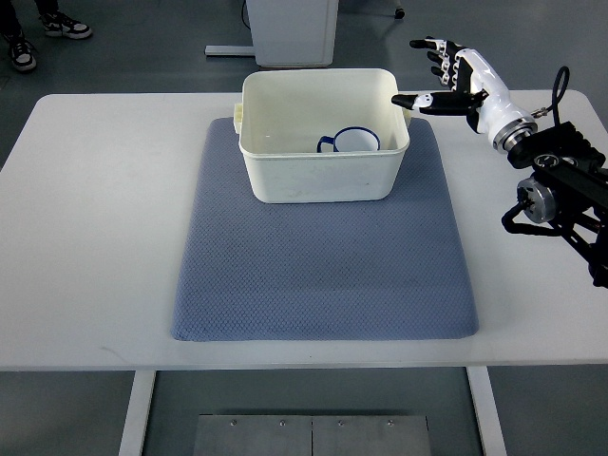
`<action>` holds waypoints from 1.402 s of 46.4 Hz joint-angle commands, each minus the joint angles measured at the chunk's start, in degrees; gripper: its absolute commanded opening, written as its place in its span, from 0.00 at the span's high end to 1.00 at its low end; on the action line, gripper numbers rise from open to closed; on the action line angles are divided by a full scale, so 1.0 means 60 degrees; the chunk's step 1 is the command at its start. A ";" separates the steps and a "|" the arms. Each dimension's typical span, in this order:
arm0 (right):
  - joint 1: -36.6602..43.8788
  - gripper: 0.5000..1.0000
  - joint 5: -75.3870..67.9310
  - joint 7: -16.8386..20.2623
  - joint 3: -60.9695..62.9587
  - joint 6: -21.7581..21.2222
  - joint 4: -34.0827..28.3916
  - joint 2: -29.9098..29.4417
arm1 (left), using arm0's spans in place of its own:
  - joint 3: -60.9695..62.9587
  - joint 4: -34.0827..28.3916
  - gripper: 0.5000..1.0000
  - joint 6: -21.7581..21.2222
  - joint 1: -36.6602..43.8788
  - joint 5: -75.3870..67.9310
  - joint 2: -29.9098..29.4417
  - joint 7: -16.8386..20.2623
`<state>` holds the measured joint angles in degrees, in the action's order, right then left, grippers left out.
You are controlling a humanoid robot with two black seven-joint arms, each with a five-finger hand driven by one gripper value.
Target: Place cup in box with right hand
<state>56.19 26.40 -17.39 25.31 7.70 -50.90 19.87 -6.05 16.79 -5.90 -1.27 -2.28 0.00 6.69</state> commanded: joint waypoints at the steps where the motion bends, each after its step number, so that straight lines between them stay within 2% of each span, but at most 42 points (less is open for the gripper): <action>1: -0.0048 0.00 -0.0445 -0.0002 0.0044 -0.0024 0.0017 0.0160 | -0.0002 0.0000 0.00 0.0001 -0.0007 0.0000 0.0000 -0.0001; 9: -0.0677 0.00 -0.0621 0.0144 0.1111 -0.0199 0.0002 0.0233 | -0.0002 0.0000 0.00 0.0001 0.0007 0.0000 0.0000 -0.0001; 15: -0.1234 0.00 -0.0607 0.0496 0.2050 -0.0551 0.0002 0.0145 | -0.0002 0.0000 0.00 0.0001 0.0007 0.0000 0.0000 -0.0001; 23: -0.1864 0.00 -0.0607 0.0613 0.2885 -0.0581 0.0002 -0.0118 | -0.0002 0.0000 0.00 0.0001 0.0007 0.0000 0.0000 -0.0001; 42: -0.2963 0.00 -0.0548 0.0525 0.5434 -0.0551 0.0075 -0.1539 | -0.0002 0.0000 0.00 0.0001 0.0007 0.0000 0.0000 -0.0001; 56: -0.3344 0.00 -0.0548 0.0496 0.6006 -0.0566 0.0105 -0.2198 | -0.0002 0.0000 0.00 0.0001 -0.0007 0.0000 0.0000 -0.0001; 65: -0.3535 0.00 -0.0548 0.0481 0.6211 -0.0580 0.0105 -0.2257 | -0.0002 0.0000 0.00 0.0001 -0.0007 0.0000 0.0000 -0.0001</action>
<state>35.35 23.16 -14.58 62.06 4.31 -50.28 6.45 -6.05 16.78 -5.88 -1.26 -2.29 0.00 6.68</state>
